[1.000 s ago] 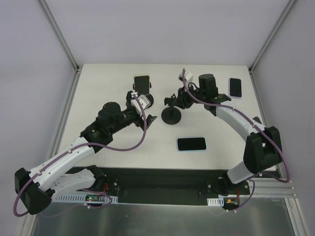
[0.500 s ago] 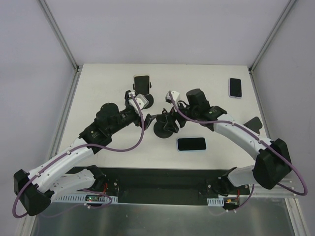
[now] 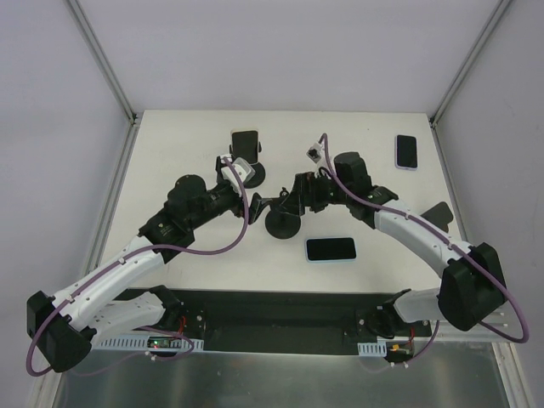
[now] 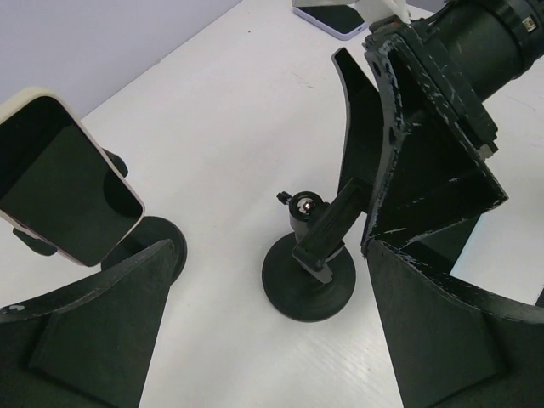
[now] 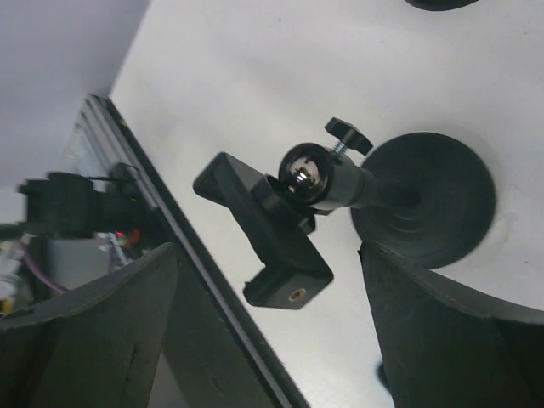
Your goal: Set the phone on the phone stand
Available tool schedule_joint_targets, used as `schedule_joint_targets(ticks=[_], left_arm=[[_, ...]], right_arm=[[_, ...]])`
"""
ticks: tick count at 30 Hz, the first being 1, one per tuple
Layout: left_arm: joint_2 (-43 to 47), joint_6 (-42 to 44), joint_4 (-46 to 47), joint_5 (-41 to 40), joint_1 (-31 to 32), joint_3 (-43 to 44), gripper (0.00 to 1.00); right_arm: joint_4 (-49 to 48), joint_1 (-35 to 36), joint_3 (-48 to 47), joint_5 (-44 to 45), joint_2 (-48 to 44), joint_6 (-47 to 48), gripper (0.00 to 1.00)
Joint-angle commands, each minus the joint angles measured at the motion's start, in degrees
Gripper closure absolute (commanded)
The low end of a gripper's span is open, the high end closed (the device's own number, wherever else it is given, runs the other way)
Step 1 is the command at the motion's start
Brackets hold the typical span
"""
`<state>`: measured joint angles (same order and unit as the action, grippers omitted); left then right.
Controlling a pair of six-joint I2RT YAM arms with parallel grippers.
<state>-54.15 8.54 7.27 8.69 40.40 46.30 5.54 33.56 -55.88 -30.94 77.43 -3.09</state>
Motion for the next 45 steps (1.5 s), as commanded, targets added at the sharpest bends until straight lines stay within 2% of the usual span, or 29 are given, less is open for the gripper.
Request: schedule_joint_targets(ticks=[1,5,8,9,14,15,17,18,20,21,22,24,27,28,32,34,35,37,38,41,42,44,45], left_arm=[[0.28,-1.94,2.58,1.95,-0.85,0.81,0.06],[0.36,-1.94,2.58,2.56,-0.94,0.89,0.06],[0.45,-1.86,2.58,2.56,-0.94,0.81,0.06],[0.54,-1.77,2.58,2.56,-0.94,0.72,0.06],[0.71,-1.68,2.58,2.83,-0.94,0.72,0.06],[0.80,-1.59,2.58,3.00,-0.94,0.72,0.06],[0.63,-1.68,2.58,3.09,-0.94,0.72,0.06],[0.54,-1.77,2.58,3.35,-0.94,0.72,0.05],[0.54,-1.77,2.58,3.44,-0.94,0.72,0.05],[0.54,-1.77,2.58,3.70,-0.94,0.72,0.05],[0.45,-1.85,2.66,3.70,-0.94,0.72,0.05],[0.45,-1.85,2.66,3.71,-0.94,0.72,0.05],[0.54,-1.94,2.75,3.88,-0.94,0.63,0.05],[0.54,-1.94,2.84,4.05,-0.94,0.63,0.05],[0.27,-1.94,3.01,4.32,-0.94,0.54,0.05],[0.27,-1.86,2.93,4.41,-0.85,0.63,0.05],[0.27,-1.86,2.93,4.49,-0.94,0.63,0.05],[0.27,-1.86,3.01,4.32,-0.85,0.63,0.05],[0.36,-1.86,2.93,4.23,-0.94,0.54,0.05],[0.45,-1.86,2.93,4.41,-0.94,0.63,0.05],[0.45,-1.77,2.93,4.58,-0.85,0.63,0.05],[0.54,-1.77,2.93,4.76,-0.94,0.63,0.05],[0.54,-1.77,2.93,4.76,-0.94,0.63,0.05]], right_arm=[[-11.76,-0.86,1.73,-6.75,1.32,-20.88,0.10],[-14.42,-2.79,1.04,-9.74,3.77,-27.31,0.17],[-17.65,-4.38,1.56,-12.39,5.62,-31.88,0.27],[-18.10,-4.64,2.00,-12.83,5.98,-32.67,0.33],[-21.43,-5.26,3.23,-16.08,9.23,-35.31,0.47],[-22.49,-5.52,4.45,-16.26,9.49,-35.84,0.56],[-25.82,-6.31,5.51,-16.96,10.98,-37.07,0.65],[-27.15,-6.58,6.04,-17.31,11.69,-37.42,0.77],[-31.01,-7.45,7.53,-18.72,14.14,-38.04,0.86],[-33.03,-7.63,7.97,-19.24,15.02,-39.08,0.95],[-37.31,-7.98,9.11,-20.47,15.73,-39.62,0.98],[-40.59,-8.16,10.08,-21.35,18.45,-41.19,0.99],[-52.36,-8.69,12.45,-23.90,22.49,-47.06,0.99],[-59.17,-8.78,12.89,-24.78,23.63,-48.83,0.99],[-68.81,-8.78,14.04,-25.31,27.95,-54.65,0.99],[-69.61,-8.86,14.04,-24.61,27.78,-55.53,0.97],[-69.61,-8.86,14.04,-24.43,27.43,-55.70,0.80],[-69.09,-9.30,14.48,-23.73,26.29,-56.14,0.59],[-68.30,-9.48,14.74,-23.47,24.80,-56.06,0.37],[-60.15,-10.36,15.01,-22.33,20.33,-52.30,0.02],[-57.16,-10.36,14.92,-21.98,19.00,-50.63,0.03],[-44.44,-10.45,13.35,-20.40,14.35,-45.54,0.04],[-38.73,-10.36,12.29,-19.52,12.76,-38.90,0.04]])
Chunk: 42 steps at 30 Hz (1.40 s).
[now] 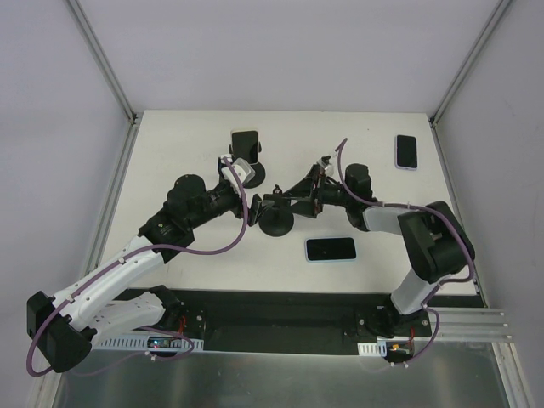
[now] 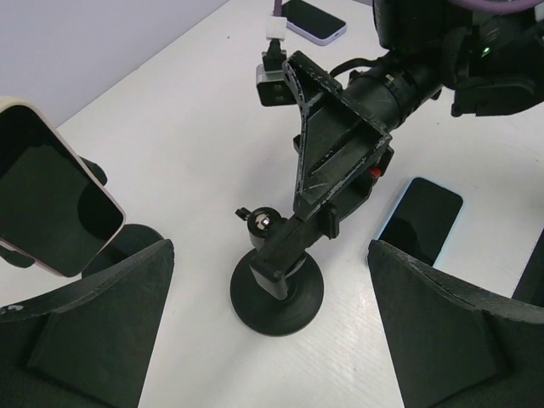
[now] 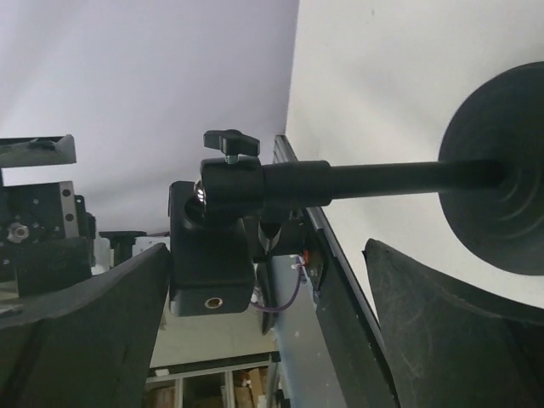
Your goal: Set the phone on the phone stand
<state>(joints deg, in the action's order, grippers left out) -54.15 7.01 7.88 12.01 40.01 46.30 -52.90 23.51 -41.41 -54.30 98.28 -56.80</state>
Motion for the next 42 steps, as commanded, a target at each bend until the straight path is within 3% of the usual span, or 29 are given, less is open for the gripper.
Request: schedule_joint_targets(ticks=[1,2,3,6,9,12,13,15,17,19,21,25,35,42], left_arm=[[0.62,-0.24,2.32,1.44,-0.55,0.63,0.05],[0.80,-0.24,2.32,1.35,-0.55,0.63,0.05],[0.80,-0.15,2.32,1.17,-0.55,0.54,0.05],[1.15,-0.15,2.32,0.91,-0.55,0.54,0.05],[1.24,-0.24,2.32,0.91,-0.55,0.63,0.05],[1.33,-0.24,2.23,1.09,-0.63,0.72,0.04],[1.42,-0.32,2.14,1.00,-0.55,0.72,0.04],[1.42,-0.33,2.05,0.73,-0.55,0.72,0.05],[1.24,-0.50,2.05,0.56,-0.55,0.80,0.04],[1.15,-0.76,2.05,0.73,-0.55,0.89,0.04],[1.15,-0.94,1.96,0.91,-0.55,0.89,0.04],[1.85,-0.85,1.88,0.82,-0.55,0.89,0.04],[1.15,-1.03,1.79,1.26,-0.55,0.89,0.04],[0.98,-0.59,1.61,0.82,-0.46,0.89,0.04]], right_arm=[[31.69,-0.39,-4.45,6.29,-11.06,17.92,0.04],[37.90,-0.48,-5.78,8.23,-12.48,20.82,0.04],[50.32,-0.74,-6.92,13.90,-13.89,26.76,0.04],[66.99,-1.00,-10.27,25.33,-18.29,32.09,0.04],[71.35,-1.10,-8.61,33.26,-22.59,30.17,0.04],[75.12,-0.49,-6.14,42.73,-27.34,22.89,0.04],[81.41,-0.13,-7.01,49.23,-29.01,13.47,0.04],[99.47,2.14,-12.17,63.02,-28.94,4.80,0.04],[109.11,3.47,-16.84,66.34,-26.22,-0.74,0.04],[113.98,3.74,-20.37,63.89,-23.15,0.02,0.04],[112.61,3.74,-18.29,60.57,-22.69,-3.75,0.04],[96.88,3.56,-4.51,55.28,-25.07,-9.03,0.04],[83.34,4.79,-0.18,56.15,-20.06,-13.86,0.04],[79.09,4.79,0.20,53.07,-14.36,-16.51,0.04]])
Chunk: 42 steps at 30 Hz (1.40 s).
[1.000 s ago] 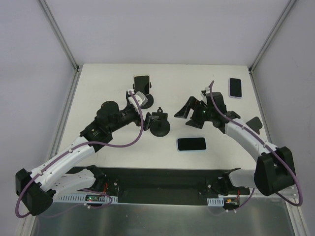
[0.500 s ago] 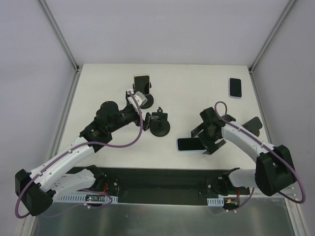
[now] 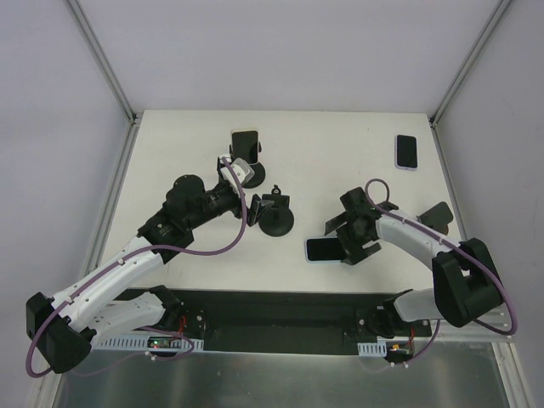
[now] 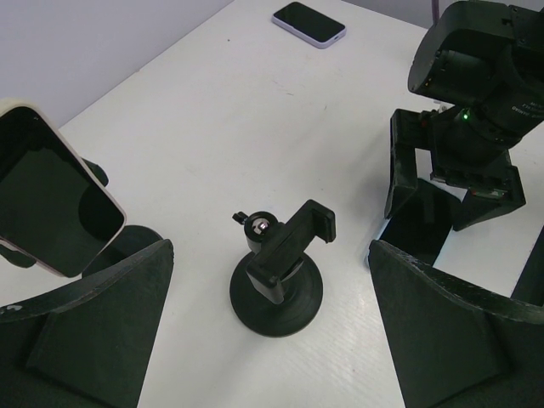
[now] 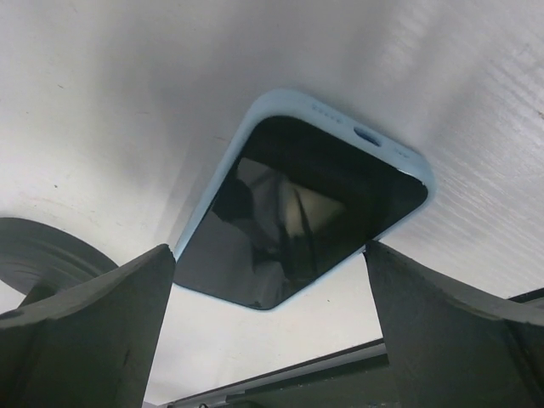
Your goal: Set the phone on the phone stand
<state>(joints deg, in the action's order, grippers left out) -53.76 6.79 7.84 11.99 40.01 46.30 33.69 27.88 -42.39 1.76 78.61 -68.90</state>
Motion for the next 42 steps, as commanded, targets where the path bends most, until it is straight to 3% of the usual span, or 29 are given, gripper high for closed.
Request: schedule_joint_targets(ticks=[1,16,26,29,32,35,36,39,42], left_arm=[[0.50,-0.28,1.66,0.67,-0.46,0.89,0.04],[0.49,-0.46,1.66,1.11,-0.55,0.98,0.04],[1.28,-0.46,1.66,1.20,-0.55,0.89,0.04],[1.20,-0.46,1.57,1.28,-0.46,0.89,0.03],[1.37,-0.46,1.66,1.37,-0.55,0.98,0.03],[1.29,-0.46,1.57,1.63,-0.55,0.98,0.04],[1.37,-0.46,1.57,1.63,-0.55,0.98,0.03],[1.29,-0.46,1.57,1.55,-0.55,1.07,0.03],[1.20,-0.64,1.48,1.55,-0.55,1.07,0.04]], right_arm=[[-7.41,0.42,0.82,-2.90,5.85,-4.22,0.04],[-3.99,-1.42,-1.81,1.23,6.64,-4.92,0.04],[7.25,-2.83,-12.98,2.90,17.71,-1.50,0.01],[10.06,-1.87,-14.47,3.51,20.61,-0.36,0.05],[10.78,-0.20,-15.00,4.04,23.07,0.70,0.17],[9.12,1.56,-14.48,6.49,23.96,3.07,0.46],[8.76,1.91,-14.39,7.37,23.87,4.81,0.67],[7.61,3.06,-15.17,13.16,22.21,9.39,0.99],[6.92,5.16,-14.57,21.77,17.91,15.71,0.99]])
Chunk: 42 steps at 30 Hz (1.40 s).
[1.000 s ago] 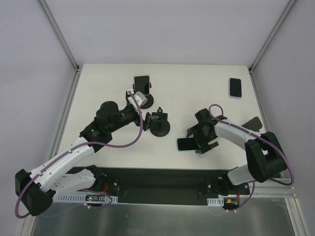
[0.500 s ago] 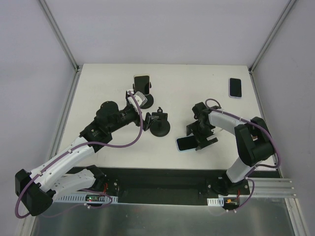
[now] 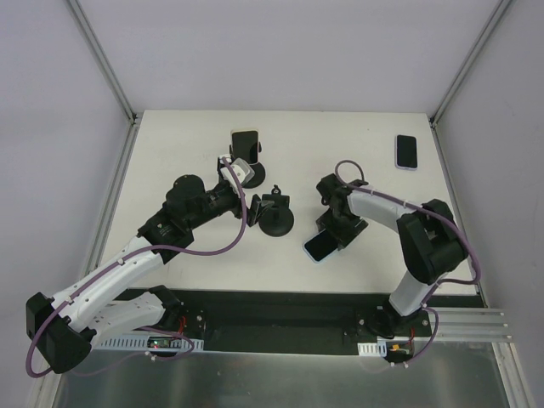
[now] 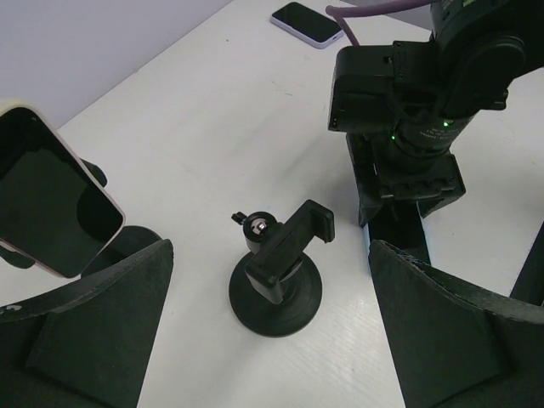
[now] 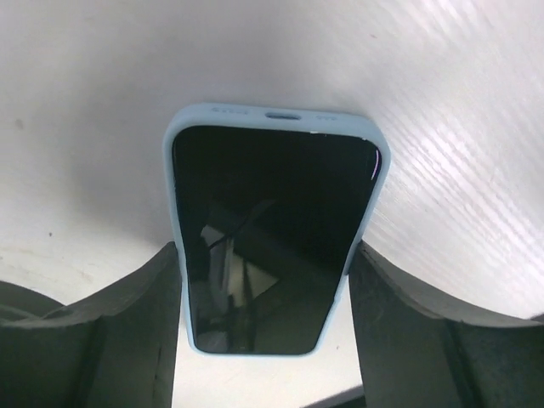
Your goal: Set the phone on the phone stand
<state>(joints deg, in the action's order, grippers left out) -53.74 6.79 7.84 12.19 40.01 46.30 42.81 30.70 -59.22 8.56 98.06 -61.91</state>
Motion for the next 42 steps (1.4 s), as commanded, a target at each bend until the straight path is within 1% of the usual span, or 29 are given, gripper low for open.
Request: schedule_joint_targets(ticks=[1,2,3,4,5,6,7,8,10,11,14,15,16,18,19,21,22,24,25,27,29,31,34,35,37,38,41,42], left_arm=[[1.00,-0.81,1.48,1.44,-0.46,1.16,0.03],[0.83,-0.90,1.48,1.35,-0.55,1.16,0.03],[0.74,-0.90,1.48,1.35,-0.55,1.16,0.04],[0.65,-1.25,1.48,1.26,-0.46,1.24,0.04],[0.39,-1.42,1.48,1.18,-0.55,1.33,0.04],[0.12,-1.77,1.48,0.83,-0.46,1.42,0.04],[-0.14,-2.82,1.48,0.47,-0.55,1.59,0.04],[-0.75,-3.61,1.48,-0.14,-0.55,2.03,0.04],[-1.28,-6.33,1.13,-1.63,-0.55,2.65,0.03],[-2.07,-6.61,0.87,-1.90,-0.72,3.43,0.02],[-3.39,-12.75,-0.01,-1.47,-0.90,5.37,0.01],[-4.00,-14.33,-0.27,0.10,-1.16,6.16,0.01],[-4.79,-17.83,-1.93,1.16,-1.42,7.12,0.01],[-7.78,-21.27,-4.48,4.41,-2.47,11.34,0.01],[-8.83,-23.46,-6.67,7.99,-2.65,12.74,0.02],[-11.12,-24.62,-7.57,11.88,-2.83,16.26,0.04],[-12.35,-25.06,-9.66,15.29,-2.83,17.75,0.04],[-13.32,-26.03,-10.29,18.73,-2.83,18.91,0.05],[-14.63,-26.64,-10.38,21.97,-2.92,19.61,0.04],[-16.39,-28.13,-10.73,25.94,-2.83,20.58,0.05],[-19.46,-29.46,-11.35,29.98,-2.57,21.98,0.07],[-21.31,-30.34,-11.96,32.01,-1.70,23.21,0.09],[-24.39,-29.20,-14.16,33.87,0.41,24.44,0.11],[-24.75,-28.68,-14.51,34.13,0.86,24.62,0.13],[-25.80,-27.44,-16.18,34.31,1.65,25.32,0.17],[-26.24,-27.18,-16.97,34.22,1.91,25.67,0.23],[-27.91,-26.56,-19.52,33.78,2.00,27.08,0.33],[-28.35,-26.30,-19.87,33.69,2.18,27.52,0.42]], right_arm=[[-6.81,3.48,3.23,16.65,-3.21,14.48,0.99],[-9.56,4.10,4.71,19.02,-7.32,18.10,0.99],[-12.89,4.80,8.38,19.65,-9.79,21.62,0.99],[-22.76,5.24,11.20,18.87,-12.52,26.09,0.99],[-27.73,5.25,13.93,15.38,-18.46,35.97,0.99],[-32.82,5.34,19.53,13.26,-21.48,40.25,0.99],[-42.10,5.34,21.76,10.46,-27.25,45.51,0.99],[-45.67,5.60,23.35,5.03,-29.66,54.09,0.99],[-49.82,6.04,25.64,-1.32,-35.27,63.18,0.99],[-49.84,6.74,25.56,-6.66,-36.79,70.97,0.99],[-44.67,9.38,23.28,-11.17,-40.84,79.64,0.99],[-43.26,9.82,22.67,-12.06,-41.71,83.40,0.99],[-40.38,10.86,21.18,-12.33,-43.38,85.10,0.99],[-37.81,11.92,19.50,-13.21,-45.23,88.96,0.99],[-36.23,12.89,18.89,-13.04,-46.98,89.50,0.99],[-35.34,13.77,17.22,-13.74,-48.57,90.73,0.99],[-34.20,14.82,16.60,-13.74,-49.54,91.35,1.00],[-32.53,15.79,14.05,-13.74,-49.90,92.23,0.99],[-31.22,17.10,13.26,-13.05,-49.81,93.02,0.99],[-30.16,18.51,11.51,-12.25,-49.81,93.90,0.99],[-30.06,20.45,10.88,-11.02,-50.25,94.95,0.99],[-29.80,21.59,9.74,-10.15,-50.42,95.57,0.99],[-29.10,23.00,8.69,-8.91,-50.34,96.97,0.99],[-29.01,23.26,8.51,-6.99,-50.51,97.67,0.99],[-28.39,24.23,7.90,-5.93,-51.04,98.21,0.99],[-28.22,24.49,7.81,-5.49,-51.21,98.47,0.99],[-27.52,25.99,7.19,-4.34,-52.27,99.00,0.99],[-26.82,26.43,6.93,-4.08,-52.44,99.26,0.99]])
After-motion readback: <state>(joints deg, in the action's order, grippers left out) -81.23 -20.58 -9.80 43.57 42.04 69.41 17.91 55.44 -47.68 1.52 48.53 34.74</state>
